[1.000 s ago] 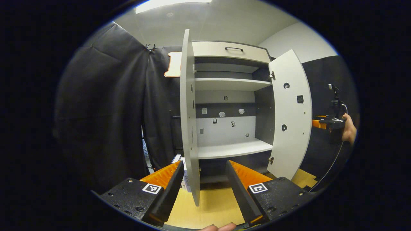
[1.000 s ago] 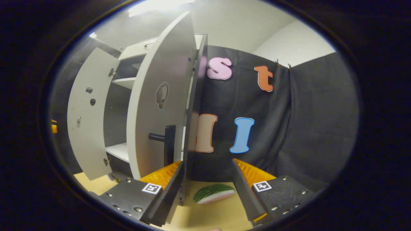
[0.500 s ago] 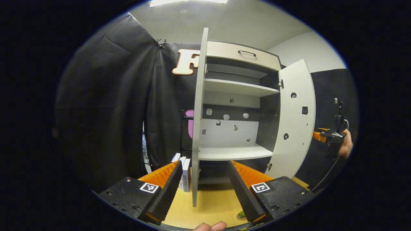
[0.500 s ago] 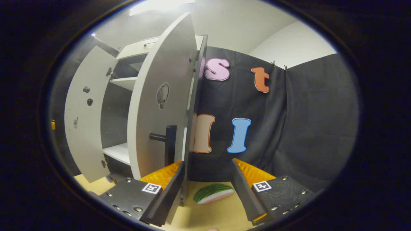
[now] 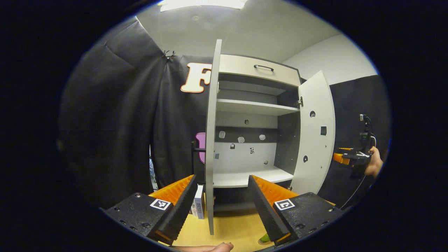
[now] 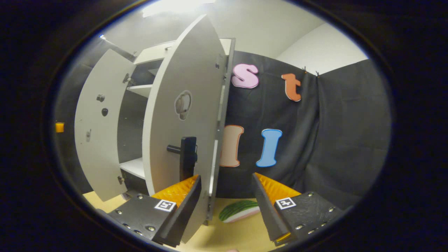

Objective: Grasp the bottle in the cabinet with the left hand and place it on the coaster, then close the right door with the right hand and the left door with the left hand.

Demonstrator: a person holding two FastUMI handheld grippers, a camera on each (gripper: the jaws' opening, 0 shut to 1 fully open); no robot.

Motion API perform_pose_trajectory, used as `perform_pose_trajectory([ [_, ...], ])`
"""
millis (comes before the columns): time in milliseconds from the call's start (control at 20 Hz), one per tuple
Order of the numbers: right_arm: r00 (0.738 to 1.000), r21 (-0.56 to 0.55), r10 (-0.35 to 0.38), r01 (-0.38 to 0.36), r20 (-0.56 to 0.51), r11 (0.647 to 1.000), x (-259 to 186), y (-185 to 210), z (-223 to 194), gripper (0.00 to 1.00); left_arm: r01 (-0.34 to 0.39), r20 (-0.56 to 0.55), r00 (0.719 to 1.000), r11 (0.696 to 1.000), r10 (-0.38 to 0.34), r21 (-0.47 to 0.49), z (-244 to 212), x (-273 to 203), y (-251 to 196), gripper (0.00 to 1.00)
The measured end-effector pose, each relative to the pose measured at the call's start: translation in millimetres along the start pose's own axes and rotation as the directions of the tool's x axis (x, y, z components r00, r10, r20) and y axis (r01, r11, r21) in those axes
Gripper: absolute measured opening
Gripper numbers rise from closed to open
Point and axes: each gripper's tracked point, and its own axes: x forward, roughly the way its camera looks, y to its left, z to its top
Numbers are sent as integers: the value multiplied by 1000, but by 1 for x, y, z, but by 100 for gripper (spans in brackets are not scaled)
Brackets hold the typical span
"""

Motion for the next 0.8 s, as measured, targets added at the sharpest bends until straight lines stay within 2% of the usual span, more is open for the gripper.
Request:
perform_pose_trajectory([
  [250, 999, 32, 47, -48, 12, 998, 15, 48, 1, 89, -23, 25, 999, 1000, 23, 12, 5, -2, 8, 92],
  [300, 998, 41, 61, -61, 14, 997, 19, 57, 2, 86, -34, 29, 999, 999, 34, 11, 6, -3, 11, 92],
  [350, 997, 54, 75, -75, 14, 996, 22, 66, 1, 89, -44, 25, 999, 999, 44, 9, 4, -5, 13, 92],
  [450, 993, 84, 117, -118, 16, 989, 26, 83, 0, 87, -60, 15, 998, 998, 60, 10, 2, -10, 19, 92],
  [550, 985, 99, 173, -174, 18, 980, 26, 104, -1, 95, -88, 12, 996, 996, 88, 19, -1, -13, 30, 92],
  [800, 982, 84, 190, -190, 10, 978, 26, 121, -7, 96, -142, -12, 990, 990, 142, 1, -8, -21, 50, 89],
])
